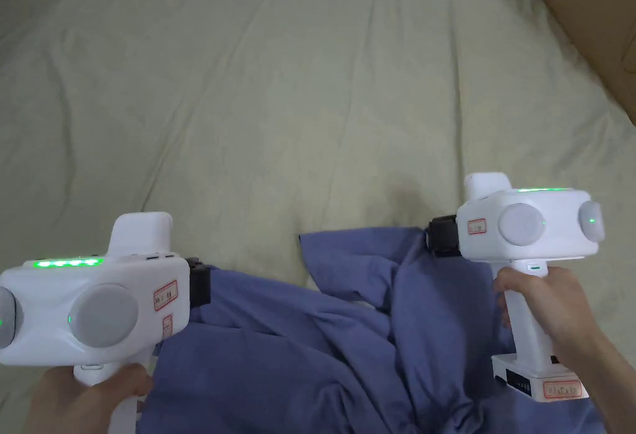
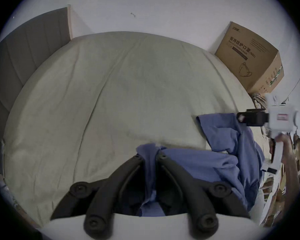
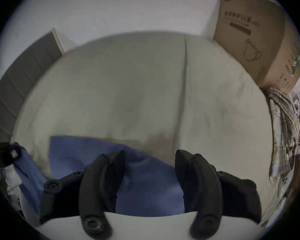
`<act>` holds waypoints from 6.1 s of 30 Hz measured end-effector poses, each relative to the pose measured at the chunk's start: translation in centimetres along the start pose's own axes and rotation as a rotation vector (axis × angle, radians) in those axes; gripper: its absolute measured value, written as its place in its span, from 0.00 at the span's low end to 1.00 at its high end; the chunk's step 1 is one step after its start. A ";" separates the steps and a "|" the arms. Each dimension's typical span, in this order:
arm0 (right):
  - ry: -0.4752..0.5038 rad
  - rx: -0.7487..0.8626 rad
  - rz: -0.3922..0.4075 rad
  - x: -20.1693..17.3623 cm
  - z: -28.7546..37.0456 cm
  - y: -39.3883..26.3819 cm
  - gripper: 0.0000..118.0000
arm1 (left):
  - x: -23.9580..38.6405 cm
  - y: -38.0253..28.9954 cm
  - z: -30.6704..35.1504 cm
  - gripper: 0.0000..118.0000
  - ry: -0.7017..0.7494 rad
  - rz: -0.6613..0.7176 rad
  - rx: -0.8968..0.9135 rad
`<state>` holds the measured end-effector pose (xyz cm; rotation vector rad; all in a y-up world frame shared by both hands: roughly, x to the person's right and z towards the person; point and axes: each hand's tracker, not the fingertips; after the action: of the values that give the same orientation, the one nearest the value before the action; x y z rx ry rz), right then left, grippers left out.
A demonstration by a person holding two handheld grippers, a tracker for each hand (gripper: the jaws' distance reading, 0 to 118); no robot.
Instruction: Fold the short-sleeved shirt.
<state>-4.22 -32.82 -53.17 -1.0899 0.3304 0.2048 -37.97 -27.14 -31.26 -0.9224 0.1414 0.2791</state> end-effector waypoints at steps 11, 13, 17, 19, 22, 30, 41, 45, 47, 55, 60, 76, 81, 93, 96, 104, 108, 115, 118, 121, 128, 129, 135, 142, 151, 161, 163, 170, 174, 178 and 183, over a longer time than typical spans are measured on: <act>-0.004 0.030 0.119 -2.5 0.7 -0.5 0.04 | 0.0 0.4 0.7 0.07 -0.006 0.008 -0.013; 0.035 0.027 0.049 -1.6 1.4 -0.2 0.04 | 0.1 0.7 1.2 0.07 0.001 0.011 -0.014; 0.081 0.081 -0.017 0.0 5.4 0.9 0.04 | -0.1 2.2 3.1 0.07 0.005 -0.004 0.016; 0.086 0.136 -0.051 1.0 7.9 1.8 0.03 | -0.3 3.4 4.5 0.07 0.019 -0.009 0.057; 0.056 0.222 -0.063 2.6 12.5 3.2 0.03 | -0.7 5.8 6.9 0.07 0.061 -0.032 0.122; 0.023 0.433 -0.150 7.9 25.2 9.1 0.03 | -2.4 14.3 14.3 0.07 0.204 -0.158 0.288; 0.026 0.667 -0.222 9.6 37.2 18.5 0.03 | -3.9 27.1 22.0 0.07 0.243 -0.115 0.500; 0.075 0.713 -0.302 9.6 38.3 23.7 0.03 | -3.9 32.7 22.2 0.07 0.270 -0.120 0.564; 0.039 0.749 -0.272 8.9 39.1 26.0 0.03 | -3.9 35.2 22.1 0.07 0.285 -0.126 0.586; 0.010 0.878 -0.261 7.1 44.6 34.0 0.03 | -3.1 44.1 24.1 0.07 0.347 -0.089 0.720; 0.021 0.920 -0.221 6.5 45.3 35.3 0.03 | -3.3 46.7 23.6 0.07 0.457 -0.127 0.845; -0.055 0.366 -0.226 6.5 13.4 32.6 0.03 | -8.2 39.2 -4.7 0.07 0.491 -0.167 0.359; -0.032 0.136 -0.280 6.8 1.8 27.3 0.03 | -9.2 32.3 -14.2 0.07 0.500 -0.229 0.146; -0.005 0.113 -0.224 8.3 0.3 15.5 0.03 | -11.4 21.7 -13.8 0.07 0.418 -0.192 0.061; 0.015 0.128 -0.238 7.6 3.1 10.9 0.03 | -11.2 18.3 -10.2 0.07 0.410 -0.238 0.074; -0.025 0.105 -0.156 4.8 9.0 -4.2 0.03 | -12.6 6.4 -0.5 0.07 0.359 -0.268 0.051; 0.001 0.068 -0.206 4.3 11.1 -11.3 0.03 | -12.8 -0.8 3.1 0.07 0.338 -0.240 0.014; 0.022 0.042 -0.255 3.7 14.6 -20.3 0.03 | -12.7 -8.5 7.7 0.07 0.335 -0.257 -0.005; 0.027 0.035 -0.281 3.9 14.8 -22.6 0.03 | -12.6 -10.2 9.1 0.07 0.347 -0.294 -0.010; 0.037 0.026 -0.290 3.9 14.9 -23.6 0.03 | -12.7 -11.2 9.4 0.07 0.342 -0.299 -0.014; 0.056 0.061 -0.307 4.1 15.6 -23.7 0.25 | -12.5 -11.8 9.6 0.22 0.340 -0.262 -0.011; 0.056 0.064 -0.301 4.0 15.8 -23.6 0.25 | -12.5 -11.8 9.7 0.46 0.337 -0.249 -0.018; 0.027 0.138 -0.295 3.6 17.9 -21.0 0.55 | -11.1 -10.2 12.1 0.86 0.220 -0.145 0.047; 0.049 0.239 -0.208 1.7 18.0 -14.6 0.30 | -8.6 -5.6 11.7 0.43 0.115 -0.098 0.097; 0.101 0.184 -0.213 -0.8 12.4 -8.7 0.01 | -8.4 -3.1 5.8 0.00 0.122 -0.101 -0.015; 0.141 0.176 -0.154 -2.2 6.9 -1.1 0.01 | -12.9 8.7 -1.9 0.77 0.167 0.001 0.015; 0.147 0.175 -0.152 -2.3 6.3 -0.8 0.01 | -13.6 11.2 -4.1 0.79 0.184 0.021 -0.004; 0.159 0.153 -0.153 -1.2 5.1 -1.9 0.01 | -16.3 15.4 -12.3 0.82 0.185 0.134 -0.084; 0.194 0.133 -0.221 0.3 5.1 -2.9 0.01 | -17.1 15.0 -14.0 0.82 0.190 0.148 -0.106; 0.161 0.126 -0.221 0.8 4.8 -3.4 0.01 | -16.6 14.9 -12.9 0.44 0.218 0.071 -0.071; 0.184 0.127 -0.246 1.3 4.8 -3.3 0.01 | -16.0 15.5 -12.5 0.03 0.180 0.082 -0.084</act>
<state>-1.13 -30.04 -48.86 -1.0152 0.3654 -0.1346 -57.88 -31.19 -46.75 -1.0265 0.3358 0.2800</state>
